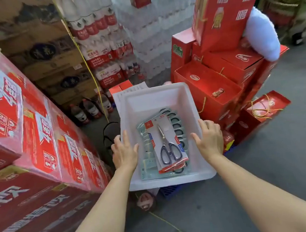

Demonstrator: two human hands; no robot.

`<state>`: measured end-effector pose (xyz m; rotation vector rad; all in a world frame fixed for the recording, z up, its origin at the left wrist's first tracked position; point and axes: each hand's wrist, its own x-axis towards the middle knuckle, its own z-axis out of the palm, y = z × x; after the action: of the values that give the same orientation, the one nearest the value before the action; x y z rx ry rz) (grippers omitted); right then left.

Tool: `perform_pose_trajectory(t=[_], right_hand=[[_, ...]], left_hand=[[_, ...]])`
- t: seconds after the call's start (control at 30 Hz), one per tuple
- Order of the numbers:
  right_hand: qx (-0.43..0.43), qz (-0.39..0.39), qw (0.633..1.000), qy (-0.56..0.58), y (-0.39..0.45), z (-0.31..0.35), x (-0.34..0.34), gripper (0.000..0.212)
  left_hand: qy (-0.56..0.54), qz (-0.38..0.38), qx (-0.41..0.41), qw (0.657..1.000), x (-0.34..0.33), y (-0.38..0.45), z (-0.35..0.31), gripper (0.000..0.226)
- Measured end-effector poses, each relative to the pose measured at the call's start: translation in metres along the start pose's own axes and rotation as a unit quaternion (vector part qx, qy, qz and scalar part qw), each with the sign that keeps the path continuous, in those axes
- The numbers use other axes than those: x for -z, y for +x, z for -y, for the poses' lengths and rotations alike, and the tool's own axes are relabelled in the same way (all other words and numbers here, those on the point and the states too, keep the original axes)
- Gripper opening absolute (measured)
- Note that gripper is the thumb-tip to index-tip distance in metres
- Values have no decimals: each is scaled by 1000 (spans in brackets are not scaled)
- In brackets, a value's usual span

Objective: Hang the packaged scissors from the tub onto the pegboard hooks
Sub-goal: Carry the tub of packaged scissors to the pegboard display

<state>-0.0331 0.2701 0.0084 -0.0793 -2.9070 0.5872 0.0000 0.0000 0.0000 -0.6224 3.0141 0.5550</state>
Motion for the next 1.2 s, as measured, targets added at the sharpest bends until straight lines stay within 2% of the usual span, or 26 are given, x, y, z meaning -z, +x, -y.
perform_pose_trajectory(t=[0.1, 0.2, 0.53, 0.83, 1.2], right_hand=[[-57, 18, 998, 30, 9, -6, -14, 64], [-79, 63, 994, 45, 15, -9, -27, 67], [-95, 41, 992, 65, -1, -12, -24, 64], [-82, 25, 993, 85, -99, 5, 6, 65], [-80, 68, 991, 81, -272, 10, 42, 64]], left_hand=[[-24, 12, 52, 998, -14, 11, 3, 71], [-31, 13, 63, 997, -28, 21, 12, 73], [-125, -55, 30, 990, -24, 6, 38, 79], [-154, -73, 52, 984, 17, -106, 75, 76], [-134, -52, 104, 984, 33, -279, 147, 76]])
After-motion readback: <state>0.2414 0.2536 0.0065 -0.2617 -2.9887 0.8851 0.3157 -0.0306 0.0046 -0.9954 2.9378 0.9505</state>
